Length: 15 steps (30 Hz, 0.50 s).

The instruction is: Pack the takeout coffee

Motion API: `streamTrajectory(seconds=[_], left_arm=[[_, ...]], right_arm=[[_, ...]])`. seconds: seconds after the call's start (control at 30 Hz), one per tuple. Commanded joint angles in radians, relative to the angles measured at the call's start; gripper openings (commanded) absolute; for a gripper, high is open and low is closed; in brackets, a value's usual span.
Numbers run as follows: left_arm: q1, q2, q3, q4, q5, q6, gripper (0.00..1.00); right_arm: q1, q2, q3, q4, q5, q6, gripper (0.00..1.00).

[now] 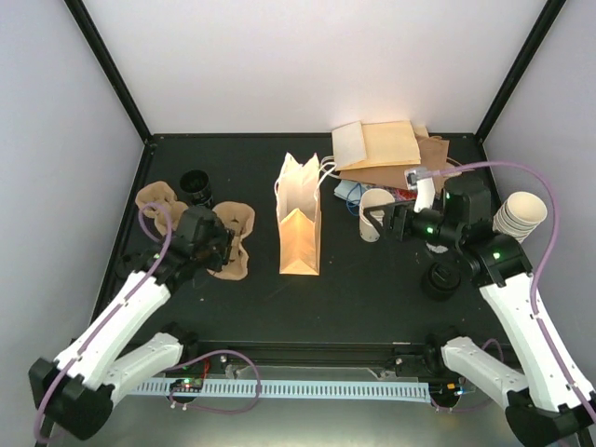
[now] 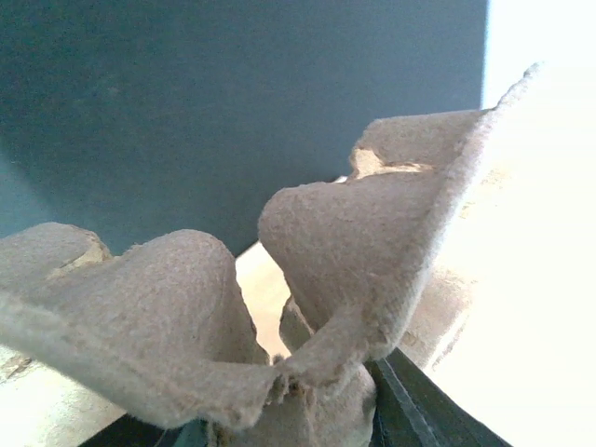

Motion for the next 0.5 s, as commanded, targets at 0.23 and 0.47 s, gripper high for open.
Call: streamTrajectory(seconds=[0.23, 0.47], left_arm=[[-0.078, -0.197, 0.192, 0.045, 0.026, 0.109, 0.36], [-0.212, -0.194, 0.286, 0.128, -0.032, 0.165, 0.37]], right_arm=[[0.002, 0.316, 0.271, 0.095, -0.145, 0.115, 0.79], [0.005, 0.466, 0.447, 0.086, -0.126, 0.117, 0.79]])
